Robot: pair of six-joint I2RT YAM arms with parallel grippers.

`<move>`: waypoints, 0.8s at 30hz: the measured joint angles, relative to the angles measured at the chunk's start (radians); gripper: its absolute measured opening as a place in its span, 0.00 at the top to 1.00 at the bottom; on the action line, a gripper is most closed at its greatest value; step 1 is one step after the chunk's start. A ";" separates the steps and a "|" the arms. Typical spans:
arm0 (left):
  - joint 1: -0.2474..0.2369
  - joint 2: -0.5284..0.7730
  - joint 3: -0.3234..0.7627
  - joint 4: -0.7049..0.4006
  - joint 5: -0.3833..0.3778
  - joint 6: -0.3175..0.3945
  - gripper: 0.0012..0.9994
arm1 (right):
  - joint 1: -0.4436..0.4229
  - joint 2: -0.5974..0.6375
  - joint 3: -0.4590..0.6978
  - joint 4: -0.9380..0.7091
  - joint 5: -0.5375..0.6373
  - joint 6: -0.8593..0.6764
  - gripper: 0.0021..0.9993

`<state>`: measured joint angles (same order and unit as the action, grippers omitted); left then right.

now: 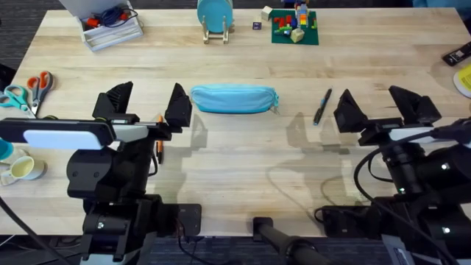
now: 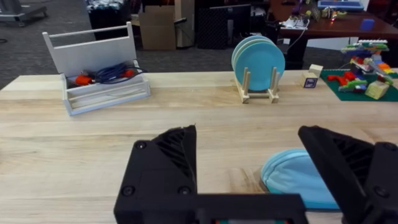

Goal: Unzip the bag, pick up the pens from the table one at a time and place them inside, then zip the bag closed.

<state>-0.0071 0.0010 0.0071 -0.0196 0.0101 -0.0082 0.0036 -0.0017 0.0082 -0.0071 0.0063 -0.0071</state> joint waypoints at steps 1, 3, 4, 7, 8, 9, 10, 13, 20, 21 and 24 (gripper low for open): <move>0.000 0.000 0.000 0.000 0.000 0.000 0.00 | 0.000 0.000 0.000 0.000 0.000 0.000 0.00; 0.000 0.000 0.000 -0.002 0.000 0.000 0.01 | 0.000 0.000 0.000 0.000 0.000 0.000 0.00; 0.000 0.000 0.000 -0.004 0.000 0.000 0.00 | 0.000 0.000 0.000 0.000 0.000 0.000 0.00; 0.000 0.000 0.000 -0.005 0.000 0.000 0.00 | 0.000 0.000 0.000 0.000 0.000 0.000 0.00; 0.000 0.000 0.000 -0.003 0.000 0.000 0.01 | 0.000 0.000 0.000 0.002 0.000 0.000 0.00; 0.000 0.000 0.000 0.001 -0.003 0.000 0.00 | 0.000 0.000 0.000 0.008 0.000 0.000 0.00; 0.000 0.000 0.000 0.002 -0.006 0.000 0.01 | 0.000 0.000 -0.001 0.016 -0.001 0.000 0.00; 0.000 0.000 0.000 0.029 -0.008 0.000 0.01 | 0.000 0.002 -0.001 0.078 -0.005 0.000 0.00; 0.000 0.000 0.002 0.100 -0.003 0.000 0.01 | 0.000 0.002 0.001 0.204 -0.007 0.000 0.00; 0.000 0.000 0.004 0.097 -0.003 0.000 0.01 | 0.000 0.002 0.003 0.202 -0.007 0.000 0.00; 0.000 0.000 0.034 0.070 -0.003 0.000 0.01 | 0.000 0.004 0.028 0.194 -0.006 0.000 0.00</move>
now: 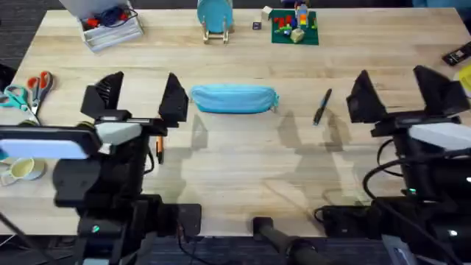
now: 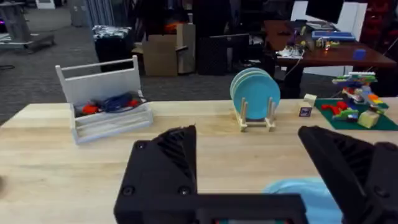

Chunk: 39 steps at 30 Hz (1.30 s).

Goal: Unzip the bag, pick up the pens from the table one at a time and place them inside, then zip the bag closed.

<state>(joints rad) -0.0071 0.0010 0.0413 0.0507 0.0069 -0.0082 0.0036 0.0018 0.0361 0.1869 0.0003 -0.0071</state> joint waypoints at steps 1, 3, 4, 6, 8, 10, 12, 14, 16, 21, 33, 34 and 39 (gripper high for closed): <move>0.000 0.000 0.022 -0.018 0.000 0.000 0.01 | 0.000 0.007 0.017 -0.007 0.003 0.000 0.00; 0.000 0.002 0.072 -0.057 0.000 0.000 0.01 | 0.000 0.032 0.067 -0.041 0.009 0.000 0.00; 0.000 0.008 0.103 -0.083 -0.001 0.001 0.01 | 0.000 0.050 0.097 -0.062 0.012 0.000 0.00; 0.000 0.036 0.172 -0.146 -0.001 0.001 0.01 | 0.000 0.093 0.157 -0.100 0.014 0.000 0.00; 0.000 0.076 0.240 -0.216 -0.001 0.002 0.01 | 0.000 0.154 0.224 -0.136 0.015 0.000 0.00; 0.000 0.130 0.307 -0.286 -0.001 0.002 0.01 | 0.000 0.223 0.295 -0.176 0.015 0.000 0.00; 0.000 0.199 0.383 -0.361 -0.001 0.004 0.01 | 0.000 0.295 0.371 -0.240 0.015 0.000 0.00; 0.000 0.270 0.455 -0.425 -0.001 0.004 0.01 | 0.000 0.374 0.458 -0.327 0.014 0.000 0.00; 0.000 0.341 0.525 -0.479 -0.001 0.004 0.01 | 0.000 0.460 0.548 -0.424 0.014 0.000 0.00; 0.000 0.514 0.691 -0.604 0.000 0.004 0.01 | 0.000 0.661 0.741 -0.626 0.014 0.000 0.00; 0.000 0.878 0.954 -0.882 0.014 0.005 0.01 | 0.000 0.956 0.983 -0.834 -0.016 0.000 0.00; 0.000 0.902 0.966 -0.900 0.018 0.005 0.01 | 0.000 0.968 0.985 -0.839 -0.017 0.000 0.00; 0.000 1.010 1.004 -0.923 0.027 0.005 0.01 | 0.000 1.006 0.986 -0.847 -0.017 0.000 0.00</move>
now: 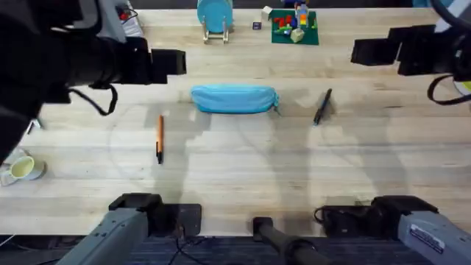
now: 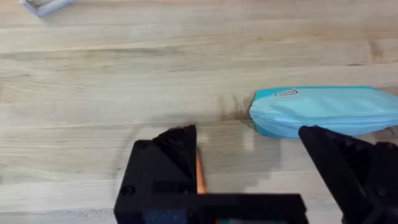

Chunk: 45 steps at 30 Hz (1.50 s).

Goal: Unzip the bag, pick up the pens from the table one at a time and place them inside, then zip the bag closed.

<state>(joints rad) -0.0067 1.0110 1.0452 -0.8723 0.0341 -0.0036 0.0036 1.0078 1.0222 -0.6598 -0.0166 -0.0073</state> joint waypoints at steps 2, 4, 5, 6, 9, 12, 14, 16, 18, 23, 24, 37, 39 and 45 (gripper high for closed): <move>0.000 0.027 0.001 0.001 0.000 0.000 0.01 | 0.000 0.002 0.000 0.000 0.000 0.000 0.00; 0.000 0.047 0.001 0.001 0.000 0.000 0.01 | 0.000 0.002 0.000 0.001 0.000 0.000 0.00; 0.000 0.055 0.001 0.001 0.000 0.000 0.01 | 0.000 0.002 0.000 0.001 0.000 0.000 0.00; 0.000 0.062 0.001 0.000 0.000 0.000 0.01 | 0.000 0.002 0.000 0.001 0.000 0.000 0.00; 0.000 0.075 0.001 0.000 0.000 0.000 0.01 | 0.000 0.002 0.000 0.001 0.000 0.000 0.00; 0.000 0.076 0.001 -0.005 0.000 0.000 0.01 | 0.000 0.002 0.000 0.001 0.000 0.000 0.00; 0.000 0.076 0.001 -0.006 0.000 0.000 0.01 | 0.000 0.002 0.000 0.001 0.000 0.000 0.00; 0.000 0.076 0.001 -0.007 0.000 0.000 0.01 | 0.000 0.002 0.000 0.001 0.000 0.000 0.00; 0.000 0.076 0.001 -0.007 0.000 0.000 0.01 | 0.000 0.002 0.000 0.000 0.000 0.000 0.00; 0.000 0.076 0.001 -0.004 0.006 0.076 0.01 | 0.000 0.002 0.001 0.000 0.000 0.000 0.00; 0.004 0.076 0.001 -0.004 0.018 0.119 0.01 | 0.000 0.002 0.001 0.000 0.000 0.000 0.00; 0.217 0.097 0.002 -0.029 0.473 0.706 0.01 | 0.000 0.002 0.002 0.000 0.000 0.000 0.00; 0.242 0.117 0.002 -0.029 0.523 0.757 0.01 | 0.000 0.002 0.002 0.000 0.000 0.000 0.00; 0.281 0.217 0.003 -0.029 0.636 0.879 0.01 | 0.000 0.002 0.002 0.000 0.000 0.000 0.00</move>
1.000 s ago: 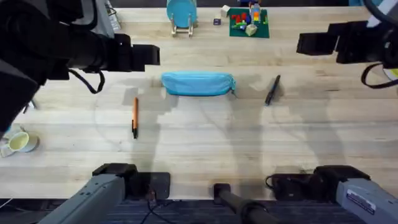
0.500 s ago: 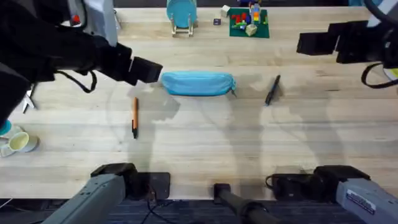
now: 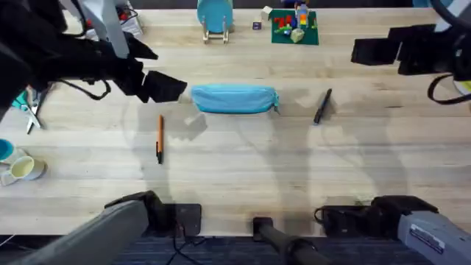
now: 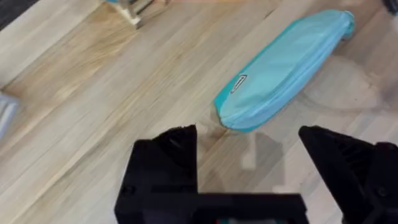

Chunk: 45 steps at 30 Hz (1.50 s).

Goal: Unzip the bag, pick up the pens from the table one at a time and place them inside, then zip the bag closed.

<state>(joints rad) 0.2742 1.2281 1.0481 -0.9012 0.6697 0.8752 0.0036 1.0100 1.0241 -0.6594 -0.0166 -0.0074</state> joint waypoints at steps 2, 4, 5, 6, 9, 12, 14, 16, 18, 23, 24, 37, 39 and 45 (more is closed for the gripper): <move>0.006 0.047 0.000 0.000 0.053 0.044 0.01 | 0.000 0.000 0.000 0.000 0.000 0.000 0.00; 0.007 0.094 0.000 0.002 0.103 0.089 0.01 | 0.000 0.000 0.000 0.000 0.000 0.000 0.00; 0.007 0.120 0.000 0.005 0.125 0.112 0.01 | 0.000 0.000 0.000 0.000 0.000 0.000 0.00; 0.007 0.148 0.000 0.010 0.146 0.133 0.01 | 0.000 0.000 0.000 0.000 0.000 0.000 0.00; 0.007 0.223 0.000 0.016 0.193 0.188 0.01 | 0.000 0.000 0.000 0.000 0.000 0.000 0.00; 0.008 0.295 0.000 0.015 0.236 0.239 0.01 | 0.000 0.000 0.000 0.000 0.000 0.000 0.00; 0.009 0.332 0.000 0.015 0.261 0.271 0.01 | 0.000 0.000 0.000 0.000 0.000 0.000 0.00; 0.011 0.362 0.000 0.014 0.278 0.303 0.01 | 0.000 0.000 0.000 0.000 0.000 0.000 0.00; 0.011 0.385 0.000 0.009 0.287 0.332 0.01 | 0.000 0.000 0.000 0.000 0.000 0.000 0.00; 0.011 0.454 0.000 -0.022 0.309 0.428 0.01 | 0.000 0.000 0.000 0.000 0.000 0.000 0.00; 0.011 0.470 0.000 -0.028 0.312 0.447 0.01 | 0.000 0.000 0.000 0.000 0.000 0.000 0.00; 0.013 0.606 0.001 0.035 0.333 0.513 0.01 | 0.000 0.000 0.000 0.000 0.000 0.000 0.00; 0.013 0.605 0.002 0.036 0.333 0.514 0.01 | 0.000 0.000 0.000 0.000 0.000 0.000 0.00; 0.013 0.605 0.002 0.037 0.333 0.517 0.01 | 0.000 0.000 0.000 0.000 0.000 0.000 0.00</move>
<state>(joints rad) 0.2871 1.8336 1.0504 -0.8639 1.0031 1.3922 0.0036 1.0100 1.0241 -0.6594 -0.0166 -0.0071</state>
